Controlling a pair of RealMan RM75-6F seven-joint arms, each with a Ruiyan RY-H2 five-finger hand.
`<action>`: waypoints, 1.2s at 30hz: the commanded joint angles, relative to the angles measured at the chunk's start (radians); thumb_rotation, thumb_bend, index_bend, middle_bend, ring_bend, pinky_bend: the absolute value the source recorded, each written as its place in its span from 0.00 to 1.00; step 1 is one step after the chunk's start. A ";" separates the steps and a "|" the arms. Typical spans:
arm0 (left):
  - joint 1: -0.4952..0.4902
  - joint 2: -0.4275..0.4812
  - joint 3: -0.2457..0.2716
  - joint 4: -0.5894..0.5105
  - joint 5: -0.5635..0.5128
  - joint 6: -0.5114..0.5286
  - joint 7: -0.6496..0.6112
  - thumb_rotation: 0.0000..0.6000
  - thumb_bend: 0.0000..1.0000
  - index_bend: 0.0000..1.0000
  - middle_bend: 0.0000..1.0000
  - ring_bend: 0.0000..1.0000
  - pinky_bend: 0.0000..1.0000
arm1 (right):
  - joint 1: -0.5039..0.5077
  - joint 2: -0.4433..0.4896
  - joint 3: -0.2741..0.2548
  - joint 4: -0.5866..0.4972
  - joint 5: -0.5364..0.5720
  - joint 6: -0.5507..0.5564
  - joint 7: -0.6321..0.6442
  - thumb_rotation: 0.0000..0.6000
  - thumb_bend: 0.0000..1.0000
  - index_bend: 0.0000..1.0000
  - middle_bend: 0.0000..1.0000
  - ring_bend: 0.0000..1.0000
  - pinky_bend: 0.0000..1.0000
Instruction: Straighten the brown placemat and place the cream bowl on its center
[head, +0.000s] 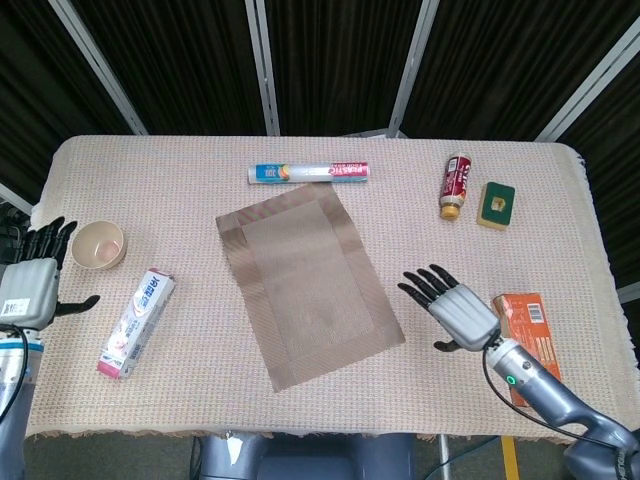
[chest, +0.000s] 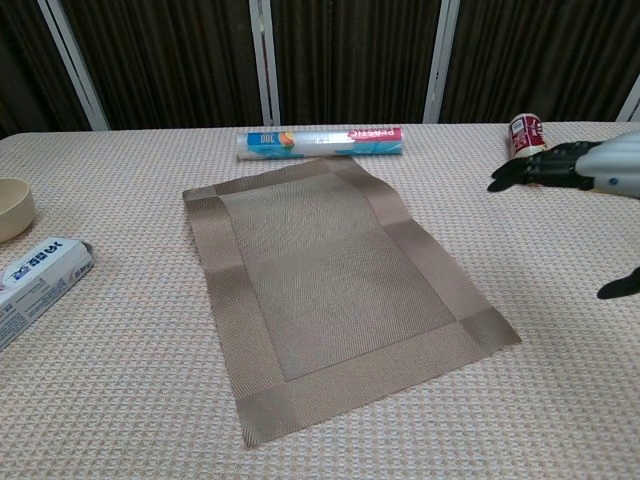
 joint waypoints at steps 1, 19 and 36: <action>0.019 0.013 0.021 -0.019 0.020 0.018 0.019 1.00 0.04 0.00 0.00 0.00 0.00 | 0.051 -0.079 -0.003 0.062 0.008 -0.070 -0.024 1.00 0.00 0.10 0.00 0.00 0.00; 0.051 0.030 0.038 -0.048 0.092 0.050 0.039 1.00 0.04 0.00 0.00 0.00 0.00 | 0.100 -0.274 -0.051 0.237 0.000 -0.048 -0.015 1.00 0.04 0.20 0.00 0.00 0.00; 0.049 0.018 0.027 -0.032 0.076 0.027 0.043 1.00 0.04 0.00 0.00 0.00 0.00 | 0.091 -0.381 -0.123 0.439 -0.078 0.067 0.054 1.00 0.04 0.20 0.00 0.00 0.00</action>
